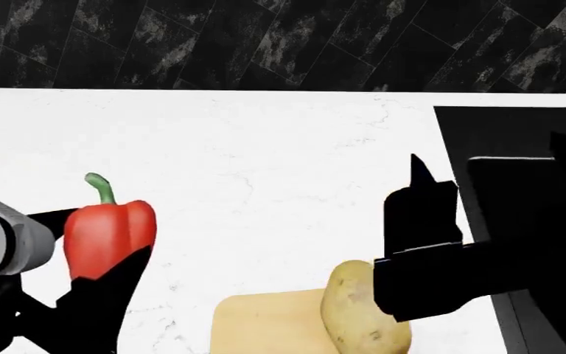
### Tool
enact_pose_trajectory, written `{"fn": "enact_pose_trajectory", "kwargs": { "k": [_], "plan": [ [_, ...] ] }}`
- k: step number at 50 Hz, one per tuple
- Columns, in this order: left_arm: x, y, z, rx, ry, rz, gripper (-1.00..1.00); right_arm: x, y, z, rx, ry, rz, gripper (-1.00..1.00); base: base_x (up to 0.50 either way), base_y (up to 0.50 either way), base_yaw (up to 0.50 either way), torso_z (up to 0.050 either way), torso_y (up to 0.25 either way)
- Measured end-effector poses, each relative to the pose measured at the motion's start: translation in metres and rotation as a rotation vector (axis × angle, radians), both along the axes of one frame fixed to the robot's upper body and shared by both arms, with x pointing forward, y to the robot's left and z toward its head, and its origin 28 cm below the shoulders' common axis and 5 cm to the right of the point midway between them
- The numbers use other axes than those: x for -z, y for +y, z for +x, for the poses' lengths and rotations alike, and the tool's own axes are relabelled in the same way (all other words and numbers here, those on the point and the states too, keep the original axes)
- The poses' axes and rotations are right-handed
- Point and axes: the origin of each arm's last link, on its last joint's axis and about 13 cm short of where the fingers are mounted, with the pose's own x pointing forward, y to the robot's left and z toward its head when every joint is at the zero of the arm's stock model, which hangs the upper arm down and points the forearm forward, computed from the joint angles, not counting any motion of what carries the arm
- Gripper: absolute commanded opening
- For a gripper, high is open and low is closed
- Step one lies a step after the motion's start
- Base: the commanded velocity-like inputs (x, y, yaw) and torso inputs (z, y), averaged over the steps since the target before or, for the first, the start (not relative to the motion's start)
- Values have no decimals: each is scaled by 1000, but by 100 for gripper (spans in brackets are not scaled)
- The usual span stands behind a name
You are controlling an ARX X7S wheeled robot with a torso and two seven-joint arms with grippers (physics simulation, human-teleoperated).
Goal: Pick the vegetables from the sink and place them on the cutting board.
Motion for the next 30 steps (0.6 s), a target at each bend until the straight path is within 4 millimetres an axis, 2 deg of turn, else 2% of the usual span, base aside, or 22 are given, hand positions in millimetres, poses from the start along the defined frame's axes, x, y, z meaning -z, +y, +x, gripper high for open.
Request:
{"fn": "enact_pose_trajectory", "kwargs": {
  "k": [17,30],
  "plan": [
    [4,-36,9,143,100,6,-100,-7,-8,-14,50,-46,26,100,0,0,0,0,0],
    [17,-52,19,159,161,29,-100,-4,-10,-15,61,-45,25,100,0,0,0,0,0]
  ]
}}
